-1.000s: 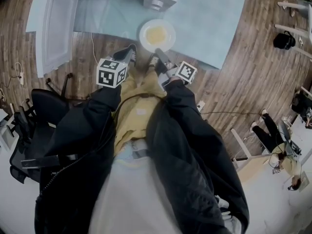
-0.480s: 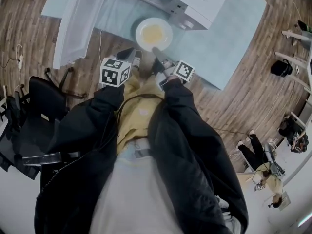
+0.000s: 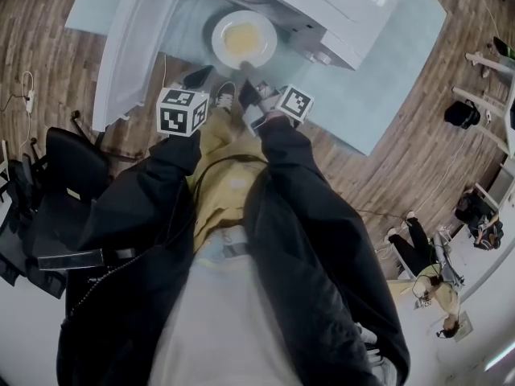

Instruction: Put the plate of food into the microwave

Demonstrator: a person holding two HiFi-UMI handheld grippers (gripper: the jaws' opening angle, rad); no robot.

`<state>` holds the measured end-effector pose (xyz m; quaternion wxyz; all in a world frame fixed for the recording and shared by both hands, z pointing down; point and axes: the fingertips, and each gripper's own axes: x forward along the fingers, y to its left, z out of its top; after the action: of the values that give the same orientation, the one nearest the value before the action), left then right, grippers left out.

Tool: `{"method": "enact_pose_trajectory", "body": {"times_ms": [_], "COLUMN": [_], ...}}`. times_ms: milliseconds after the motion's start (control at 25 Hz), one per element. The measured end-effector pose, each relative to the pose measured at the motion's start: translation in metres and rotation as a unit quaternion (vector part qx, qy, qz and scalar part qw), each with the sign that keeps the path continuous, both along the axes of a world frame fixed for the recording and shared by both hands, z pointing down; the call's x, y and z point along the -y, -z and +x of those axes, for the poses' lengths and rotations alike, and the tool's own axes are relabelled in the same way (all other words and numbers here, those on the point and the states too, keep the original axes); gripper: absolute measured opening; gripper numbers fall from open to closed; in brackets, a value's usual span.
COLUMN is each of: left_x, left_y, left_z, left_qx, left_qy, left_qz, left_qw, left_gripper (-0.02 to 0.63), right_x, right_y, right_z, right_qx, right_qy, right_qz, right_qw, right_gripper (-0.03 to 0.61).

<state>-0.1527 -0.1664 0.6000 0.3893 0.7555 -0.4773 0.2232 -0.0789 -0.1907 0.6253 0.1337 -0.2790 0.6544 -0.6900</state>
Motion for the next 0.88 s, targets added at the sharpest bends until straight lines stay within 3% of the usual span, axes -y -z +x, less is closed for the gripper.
{"method": "enact_pose_trajectory", "body": {"times_ms": [480, 880], "left_x": [0.034, 0.032], "left_y": [-0.010, -0.010], "left_z": [-0.025, -0.034], "left_qx": [-0.009, -0.009], "left_qy": [0.022, 0.026], "left_qz": [-0.007, -0.010], "left_qw": [0.9997, 0.9996], "left_gripper": [-0.001, -0.001], "right_x": [0.074, 0.104], "right_y": [0.008, 0.005], "right_z": [-0.040, -0.051], "right_qx": [0.031, 0.050], "right_qy": [-0.039, -0.094], "right_qz": [0.010, -0.001], "right_qw": [0.999, 0.994], "right_gripper": [0.015, 0.018]}}
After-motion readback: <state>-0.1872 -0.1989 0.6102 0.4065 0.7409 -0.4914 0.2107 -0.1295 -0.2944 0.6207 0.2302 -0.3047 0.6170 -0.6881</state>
